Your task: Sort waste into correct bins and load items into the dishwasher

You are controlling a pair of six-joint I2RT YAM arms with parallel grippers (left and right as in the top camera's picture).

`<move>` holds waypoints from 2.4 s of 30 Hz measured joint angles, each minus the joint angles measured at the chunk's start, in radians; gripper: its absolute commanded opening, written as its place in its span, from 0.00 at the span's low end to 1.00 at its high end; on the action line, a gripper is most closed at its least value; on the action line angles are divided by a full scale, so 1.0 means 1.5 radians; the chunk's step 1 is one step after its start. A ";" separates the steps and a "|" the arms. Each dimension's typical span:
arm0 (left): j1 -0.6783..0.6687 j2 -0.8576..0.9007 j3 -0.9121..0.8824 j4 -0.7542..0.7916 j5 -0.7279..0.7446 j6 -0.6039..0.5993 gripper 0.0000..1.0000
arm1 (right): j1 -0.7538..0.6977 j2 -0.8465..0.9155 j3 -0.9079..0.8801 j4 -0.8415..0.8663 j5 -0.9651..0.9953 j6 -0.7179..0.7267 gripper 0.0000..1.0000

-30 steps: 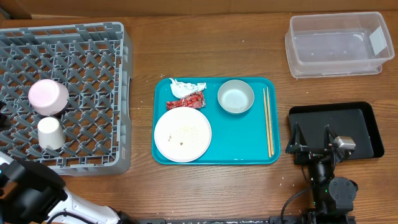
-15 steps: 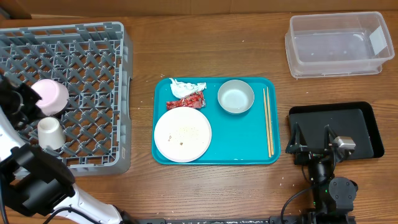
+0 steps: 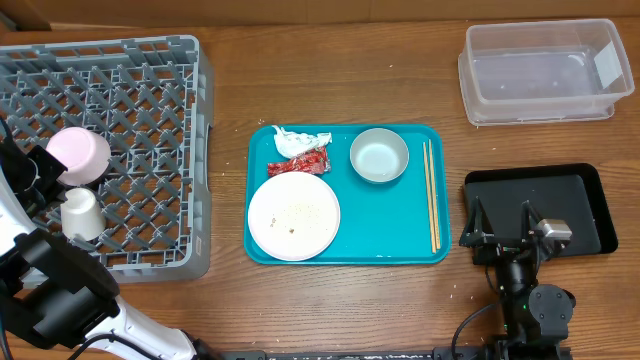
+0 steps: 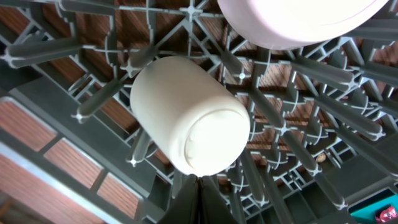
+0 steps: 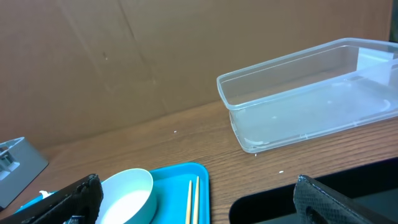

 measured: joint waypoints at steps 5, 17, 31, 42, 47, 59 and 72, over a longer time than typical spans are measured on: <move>0.000 0.000 -0.038 0.028 0.004 0.000 0.04 | 0.000 0.000 0.000 -0.001 0.000 0.000 1.00; 0.011 0.000 -0.072 0.048 0.005 0.000 0.04 | 0.000 0.000 0.000 0.000 0.000 0.000 1.00; 0.095 0.000 -0.064 -0.026 -0.010 -0.031 0.04 | 0.000 0.000 0.000 0.000 0.000 0.000 1.00; 0.102 0.003 0.171 -0.141 0.203 -0.035 0.04 | 0.000 0.000 0.000 0.000 0.000 0.000 1.00; 0.043 -0.004 0.290 -0.152 0.284 -0.036 0.04 | 0.000 0.000 0.000 -0.001 0.000 0.000 1.00; -0.400 -0.009 0.344 -0.005 0.336 -0.033 0.83 | 0.000 0.000 0.000 0.000 0.000 0.000 1.00; -0.880 0.124 0.345 0.079 0.060 0.117 0.73 | 0.000 0.000 0.000 -0.001 0.000 0.000 1.00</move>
